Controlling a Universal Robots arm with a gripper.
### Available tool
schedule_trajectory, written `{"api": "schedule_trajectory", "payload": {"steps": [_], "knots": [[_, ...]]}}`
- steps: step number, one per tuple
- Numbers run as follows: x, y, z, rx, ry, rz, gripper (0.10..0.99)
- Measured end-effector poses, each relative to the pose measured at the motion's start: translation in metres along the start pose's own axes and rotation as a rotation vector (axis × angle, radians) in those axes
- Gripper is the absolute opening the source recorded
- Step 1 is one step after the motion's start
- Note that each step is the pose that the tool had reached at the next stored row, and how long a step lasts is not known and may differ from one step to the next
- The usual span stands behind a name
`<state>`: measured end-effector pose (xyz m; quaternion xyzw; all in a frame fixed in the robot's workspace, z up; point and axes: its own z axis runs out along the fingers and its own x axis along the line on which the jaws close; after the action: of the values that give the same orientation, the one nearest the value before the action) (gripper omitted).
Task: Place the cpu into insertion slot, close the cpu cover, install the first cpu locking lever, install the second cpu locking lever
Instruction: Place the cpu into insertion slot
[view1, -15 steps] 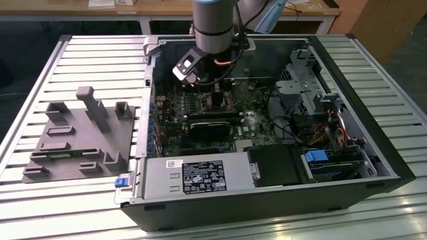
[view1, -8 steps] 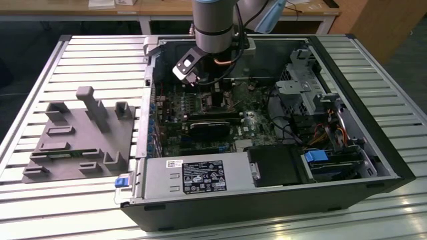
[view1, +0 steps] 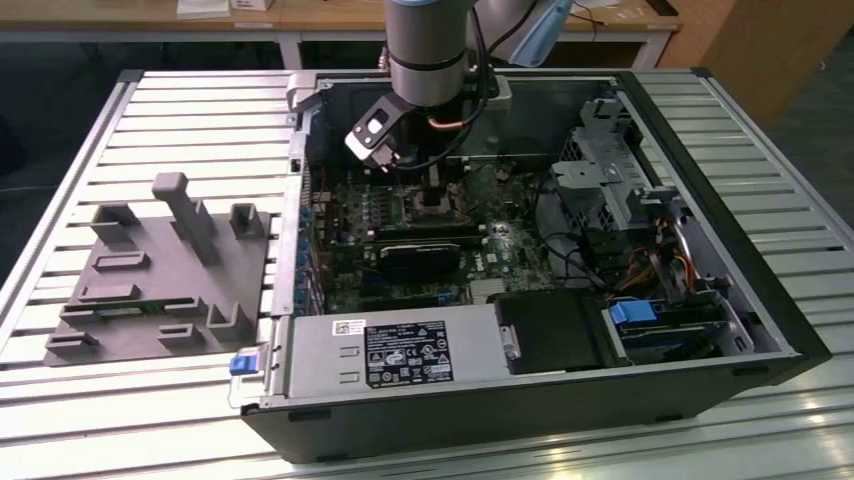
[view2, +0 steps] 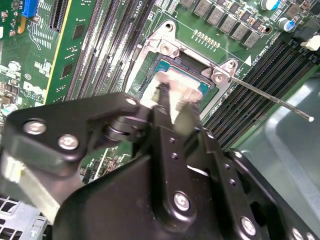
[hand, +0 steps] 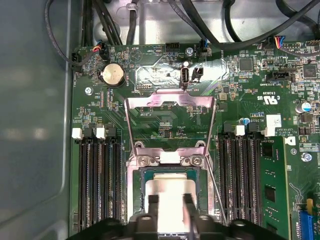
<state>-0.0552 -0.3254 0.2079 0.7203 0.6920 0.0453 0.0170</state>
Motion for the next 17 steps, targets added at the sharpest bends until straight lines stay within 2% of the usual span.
{"api": "schedule_trajectory", "payload": {"steps": [2,3,5,11,17], "knots": [[0.0000,0.0000,-0.0001,0.000,0.0000,0.000,0.235],[0.0000,0.0000,-0.0001,0.000,0.0000,0.000,0.235],[0.0000,0.0000,-0.0001,0.000,0.0000,0.000,0.122],[0.0000,0.0000,-0.0003,0.000,0.0000,0.000,0.102],[0.0002,0.0055,0.0002,0.000,-0.0001,0.000,0.102]]}}
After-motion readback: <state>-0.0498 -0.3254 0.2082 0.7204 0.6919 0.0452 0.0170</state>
